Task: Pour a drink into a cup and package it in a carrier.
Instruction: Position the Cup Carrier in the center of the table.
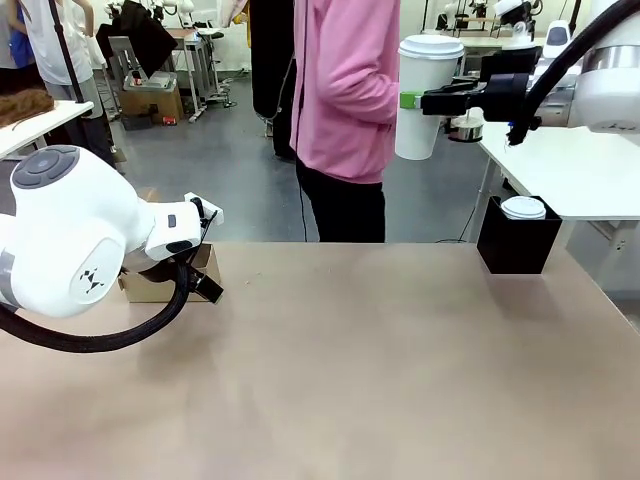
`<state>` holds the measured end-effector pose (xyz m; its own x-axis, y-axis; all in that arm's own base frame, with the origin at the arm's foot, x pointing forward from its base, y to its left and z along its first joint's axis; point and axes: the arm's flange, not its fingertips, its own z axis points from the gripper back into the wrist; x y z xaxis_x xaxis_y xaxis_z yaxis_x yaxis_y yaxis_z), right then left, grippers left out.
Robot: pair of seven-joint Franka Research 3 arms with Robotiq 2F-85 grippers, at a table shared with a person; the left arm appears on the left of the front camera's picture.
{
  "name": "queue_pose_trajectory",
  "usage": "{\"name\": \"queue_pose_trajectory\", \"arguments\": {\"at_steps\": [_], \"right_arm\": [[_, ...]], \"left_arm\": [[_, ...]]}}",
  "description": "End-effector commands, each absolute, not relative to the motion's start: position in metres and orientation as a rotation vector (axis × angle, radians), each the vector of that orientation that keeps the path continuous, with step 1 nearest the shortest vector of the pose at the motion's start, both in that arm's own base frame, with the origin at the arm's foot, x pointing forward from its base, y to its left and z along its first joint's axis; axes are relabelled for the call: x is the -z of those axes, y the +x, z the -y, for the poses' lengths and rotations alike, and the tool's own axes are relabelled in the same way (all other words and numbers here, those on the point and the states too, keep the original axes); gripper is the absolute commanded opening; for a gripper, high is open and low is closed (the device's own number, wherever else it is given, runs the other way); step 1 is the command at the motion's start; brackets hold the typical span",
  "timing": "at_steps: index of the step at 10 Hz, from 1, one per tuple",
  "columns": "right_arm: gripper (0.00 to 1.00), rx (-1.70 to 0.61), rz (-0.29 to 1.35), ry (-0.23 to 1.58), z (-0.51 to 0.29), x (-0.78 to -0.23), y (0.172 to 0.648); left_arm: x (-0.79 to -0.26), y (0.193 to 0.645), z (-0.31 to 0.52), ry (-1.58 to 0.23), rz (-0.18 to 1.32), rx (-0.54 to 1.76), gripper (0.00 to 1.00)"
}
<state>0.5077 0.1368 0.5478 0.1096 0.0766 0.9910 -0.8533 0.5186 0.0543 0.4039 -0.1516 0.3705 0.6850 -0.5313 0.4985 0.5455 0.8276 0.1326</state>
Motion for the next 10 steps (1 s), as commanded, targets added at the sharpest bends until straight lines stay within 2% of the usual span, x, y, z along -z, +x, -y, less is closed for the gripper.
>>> {"name": "queue_pose_trajectory", "arguments": {"at_steps": [1, 4, 6, 8, 10], "right_arm": [[0.8, -0.8, 1.293, 0.772, -0.138, -0.553, 0.507], [0.8, -0.8, 1.293, 0.772, -0.138, -0.553, 0.507], [0.8, -0.8, 1.293, 0.772, -0.138, -0.553, 0.507], [0.8, -0.8, 1.293, 0.772, -0.138, -0.553, 0.507], [0.8, -0.8, 1.293, 0.772, -0.138, -0.553, 0.507]], "left_arm": [[-0.389, 0.405, 0.156, -0.029, 0.54, 0.579, 1.0], [-0.458, 0.401, 0.152, -0.07, 0.502, 0.527, 1.0], [-0.51, 0.407, 0.156, -0.021, 0.463, 0.44, 1.0], [-0.549, 0.43, 0.147, -0.008, 0.453, 0.344, 1.0], [-0.56, 0.464, 0.131, 0.018, 0.434, 0.24, 1.0]]}}
